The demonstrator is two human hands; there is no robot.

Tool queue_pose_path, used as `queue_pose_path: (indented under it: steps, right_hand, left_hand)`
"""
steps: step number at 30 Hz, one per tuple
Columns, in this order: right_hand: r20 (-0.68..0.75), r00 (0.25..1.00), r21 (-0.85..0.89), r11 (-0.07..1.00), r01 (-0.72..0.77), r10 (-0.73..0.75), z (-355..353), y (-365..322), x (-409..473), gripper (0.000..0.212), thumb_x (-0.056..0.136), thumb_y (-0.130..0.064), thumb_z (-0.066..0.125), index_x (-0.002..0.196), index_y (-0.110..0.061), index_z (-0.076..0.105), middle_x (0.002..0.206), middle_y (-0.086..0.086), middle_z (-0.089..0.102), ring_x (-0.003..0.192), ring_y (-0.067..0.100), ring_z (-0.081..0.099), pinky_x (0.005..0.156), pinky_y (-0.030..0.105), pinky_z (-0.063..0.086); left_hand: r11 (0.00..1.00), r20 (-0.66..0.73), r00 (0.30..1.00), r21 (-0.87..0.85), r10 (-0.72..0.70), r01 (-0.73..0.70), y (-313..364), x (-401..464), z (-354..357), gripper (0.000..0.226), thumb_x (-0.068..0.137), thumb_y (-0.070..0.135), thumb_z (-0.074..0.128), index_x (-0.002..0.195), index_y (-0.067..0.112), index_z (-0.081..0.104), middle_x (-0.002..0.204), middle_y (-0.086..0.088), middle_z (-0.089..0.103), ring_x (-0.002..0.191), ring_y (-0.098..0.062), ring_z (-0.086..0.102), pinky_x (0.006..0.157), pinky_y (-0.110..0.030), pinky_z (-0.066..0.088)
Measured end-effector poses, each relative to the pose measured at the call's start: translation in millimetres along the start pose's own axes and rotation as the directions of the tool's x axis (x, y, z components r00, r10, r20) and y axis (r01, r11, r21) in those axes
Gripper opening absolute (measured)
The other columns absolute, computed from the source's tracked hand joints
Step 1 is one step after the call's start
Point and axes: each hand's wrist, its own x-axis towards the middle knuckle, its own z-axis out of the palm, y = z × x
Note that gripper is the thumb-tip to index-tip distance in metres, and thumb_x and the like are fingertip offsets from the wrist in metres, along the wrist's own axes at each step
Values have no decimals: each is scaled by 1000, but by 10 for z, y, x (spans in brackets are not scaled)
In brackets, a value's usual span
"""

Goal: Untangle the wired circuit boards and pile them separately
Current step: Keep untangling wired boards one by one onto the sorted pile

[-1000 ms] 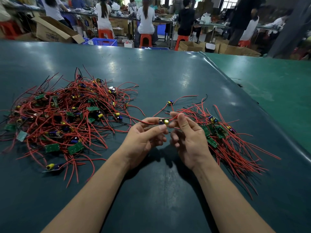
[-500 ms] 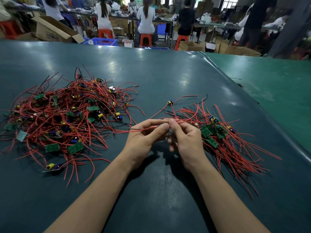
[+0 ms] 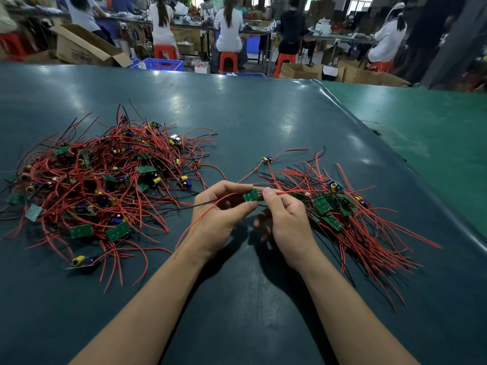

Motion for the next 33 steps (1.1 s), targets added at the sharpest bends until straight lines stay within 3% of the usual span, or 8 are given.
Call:
queue_pose_path:
  steps: [4, 7, 10, 16, 20, 23, 26, 33]
  right_hand:
    - [39, 999, 28, 1000, 4, -5, 32, -24, -10, 25, 105, -17, 41, 108, -9, 65, 72, 4, 60, 47, 10, 51, 42, 20, 42]
    - [35, 998, -13, 999, 52, -52, 19, -26, -25, 25, 101, -24, 52, 87, -15, 70, 67, 4, 61, 44, 10, 49, 36, 19, 38]
    - [39, 996, -14, 997, 78, -77, 6, -23, -29, 20, 94, -27, 60, 89, -11, 73, 75, -2, 68, 46, 10, 51, 37, 21, 36]
    - [-61, 989, 23, 990, 139, -137, -33, -16, -9, 24, 95, -23, 62, 79, -9, 74, 57, 6, 58, 40, 12, 44, 38, 19, 31]
    - [-64, 980, -18, 982, 190, -191, -53, -28, 14, 18, 96, -13, 59, 92, -10, 77, 66, -7, 66, 50, 1, 49, 47, 13, 37]
    - [-80, 980, -30, 983, 182, -184, -52, -14, 33, 22, 99, -10, 54, 94, -3, 74, 54, -16, 59, 46, -3, 50, 48, 7, 36]
    - [-146, 984, 136, 983, 124, -104, -67, 0, 75, 27, 99, -10, 53, 84, -9, 75, 49, -13, 47, 39, 2, 36, 37, 16, 27]
    - [-330, 943, 446, 886, 129, 29, -234, -63, 203, 28, 99, -10, 49, 79, -6, 68, 53, -7, 46, 35, 5, 31, 34, 15, 23]
  left_hand:
    - [999, 7, 1000, -49, -10, 11, -10, -4, -10, 26, 68, -11, 76, 87, 5, 69, 87, -7, 76, 82, -15, 70, 77, -23, 54]
    - [938, -26, 995, -337, -92, 78, 25, 36, -15, 23, 62, -2, 74, 82, 9, 71, 82, -11, 74, 78, -22, 70, 79, -30, 57]
    - [884, -93, 989, -463, -119, 63, 39, 81, -67, 23, 62, -2, 72, 75, 16, 76, 77, -6, 73, 72, -16, 69, 74, -24, 57]
    - [989, -4, 999, -143, 36, -36, 55, -13, 6, 26, 64, -7, 78, 85, 8, 70, 85, -6, 76, 81, -19, 72, 81, -28, 57]
    - [989, 84, 990, 88, 111, -118, 62, -54, 27, 31, 71, -22, 71, 86, 5, 68, 84, 4, 75, 83, -11, 71, 79, -20, 54]
    - [991, 87, 994, 111, 70, -80, 102, -75, 40, 27, 71, -17, 75, 85, 6, 69, 77, 7, 74, 74, -5, 69, 73, -15, 52]
    - [995, 70, 997, 96, 30, -37, 121, -62, 21, 25, 70, -11, 79, 80, 10, 70, 66, 9, 68, 62, -3, 59, 63, -13, 47]
    - [998, 102, 994, 54, -23, 18, 131, -65, -21, 26, 68, -13, 78, 75, 11, 69, 72, 7, 71, 69, -5, 65, 68, -14, 50]
